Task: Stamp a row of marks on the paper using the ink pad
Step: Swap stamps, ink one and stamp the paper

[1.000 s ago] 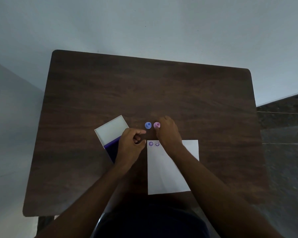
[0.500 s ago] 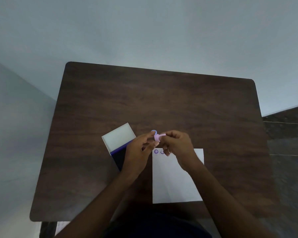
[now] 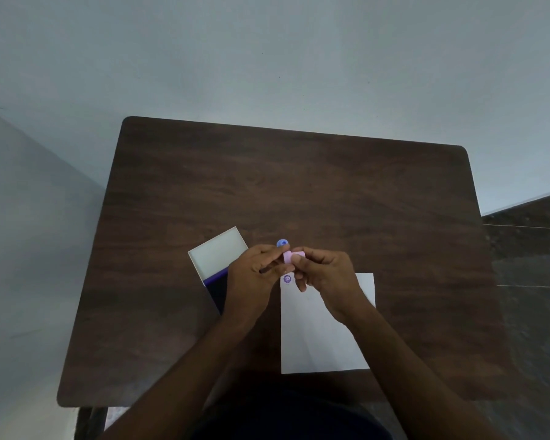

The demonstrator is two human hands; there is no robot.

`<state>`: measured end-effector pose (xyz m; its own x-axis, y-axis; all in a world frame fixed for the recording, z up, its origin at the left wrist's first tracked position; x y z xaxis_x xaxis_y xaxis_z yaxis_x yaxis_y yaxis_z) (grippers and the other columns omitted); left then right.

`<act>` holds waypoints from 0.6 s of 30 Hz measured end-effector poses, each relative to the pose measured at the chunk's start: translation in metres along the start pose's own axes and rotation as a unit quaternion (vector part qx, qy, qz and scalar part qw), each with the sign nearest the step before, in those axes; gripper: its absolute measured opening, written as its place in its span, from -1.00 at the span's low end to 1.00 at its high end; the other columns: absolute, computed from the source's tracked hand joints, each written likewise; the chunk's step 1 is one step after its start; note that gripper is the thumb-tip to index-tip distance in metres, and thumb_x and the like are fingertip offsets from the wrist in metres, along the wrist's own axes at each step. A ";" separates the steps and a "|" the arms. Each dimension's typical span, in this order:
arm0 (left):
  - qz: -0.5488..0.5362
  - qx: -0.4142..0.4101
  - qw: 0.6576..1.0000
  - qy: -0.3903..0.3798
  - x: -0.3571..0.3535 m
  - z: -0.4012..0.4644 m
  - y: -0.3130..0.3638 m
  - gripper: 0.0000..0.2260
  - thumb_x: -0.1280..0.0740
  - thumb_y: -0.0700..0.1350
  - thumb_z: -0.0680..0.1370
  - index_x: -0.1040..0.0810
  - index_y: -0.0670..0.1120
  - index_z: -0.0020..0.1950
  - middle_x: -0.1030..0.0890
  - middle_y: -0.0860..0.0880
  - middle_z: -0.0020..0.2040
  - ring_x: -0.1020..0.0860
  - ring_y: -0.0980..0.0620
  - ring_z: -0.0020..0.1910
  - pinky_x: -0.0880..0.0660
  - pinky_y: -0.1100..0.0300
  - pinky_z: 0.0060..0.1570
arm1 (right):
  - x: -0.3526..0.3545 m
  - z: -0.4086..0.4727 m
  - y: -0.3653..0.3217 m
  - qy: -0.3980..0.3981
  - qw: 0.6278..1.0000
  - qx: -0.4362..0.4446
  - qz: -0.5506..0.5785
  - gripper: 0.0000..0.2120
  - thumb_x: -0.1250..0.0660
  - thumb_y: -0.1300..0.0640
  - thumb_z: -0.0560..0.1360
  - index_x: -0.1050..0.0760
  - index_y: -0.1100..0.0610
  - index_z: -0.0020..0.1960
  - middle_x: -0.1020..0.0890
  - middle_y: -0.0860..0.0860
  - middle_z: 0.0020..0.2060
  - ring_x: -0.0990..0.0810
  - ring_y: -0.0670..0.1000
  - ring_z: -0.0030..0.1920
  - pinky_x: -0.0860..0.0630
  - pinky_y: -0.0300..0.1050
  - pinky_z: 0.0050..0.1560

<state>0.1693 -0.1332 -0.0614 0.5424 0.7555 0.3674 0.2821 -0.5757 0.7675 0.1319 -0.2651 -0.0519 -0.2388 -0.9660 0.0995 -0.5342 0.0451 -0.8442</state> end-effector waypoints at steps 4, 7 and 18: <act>0.021 0.029 0.998 -0.045 -0.014 0.009 -0.017 -0.64 -0.26 -0.09 0.59 -0.42 -0.18 0.36 -0.47 -0.16 0.34 -0.43 -0.10 0.30 -0.23 0.23 0.34 | 0.002 -0.001 0.002 0.020 1.000 0.000 0.013 -0.84 -0.38 0.17 0.47 -0.66 0.24 -0.03 -0.65 0.10 -0.37 -0.57 -0.08 -0.46 -0.53 -0.29 -0.34; 0.024 0.024 0.999 -0.003 -0.009 0.013 -0.028 -0.62 -0.27 -0.01 0.58 -0.45 -0.14 0.35 -0.51 -0.13 0.29 -0.47 -0.05 0.22 -0.27 0.26 0.29 | 0.001 -0.002 0.001 0.016 0.999 0.001 0.033 -0.82 -0.38 0.18 0.48 -0.65 0.27 0.00 -0.65 0.14 -0.36 -0.56 -0.03 -0.46 -0.54 -0.23 -0.34; -0.052 -0.066 0.987 0.138 0.049 -0.029 -0.020 -0.71 -0.46 -0.05 0.43 -0.60 0.02 0.13 -0.56 0.22 -0.03 -0.53 0.29 -0.06 -0.38 0.59 -0.03 | -0.025 -0.009 -0.001 -0.016 0.996 -0.024 0.081 -0.84 -0.41 0.15 0.45 -0.67 0.22 -0.05 -0.66 0.24 -0.27 -0.58 0.14 -0.32 -0.56 -0.04 -0.26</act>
<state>0.1674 -0.0758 -0.0436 0.2738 0.8755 0.3983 0.2086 -0.4583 0.8640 0.1311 -0.2383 -0.0492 -0.2994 -0.9527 -0.0532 -0.5292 0.2122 -0.8215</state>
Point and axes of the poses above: each hand's wrist, its own z-axis towards the middle knuckle, its own x-axis out of the back of the hand, y = z × x, the point moved 10 cm from there along z, towards the middle knuckle
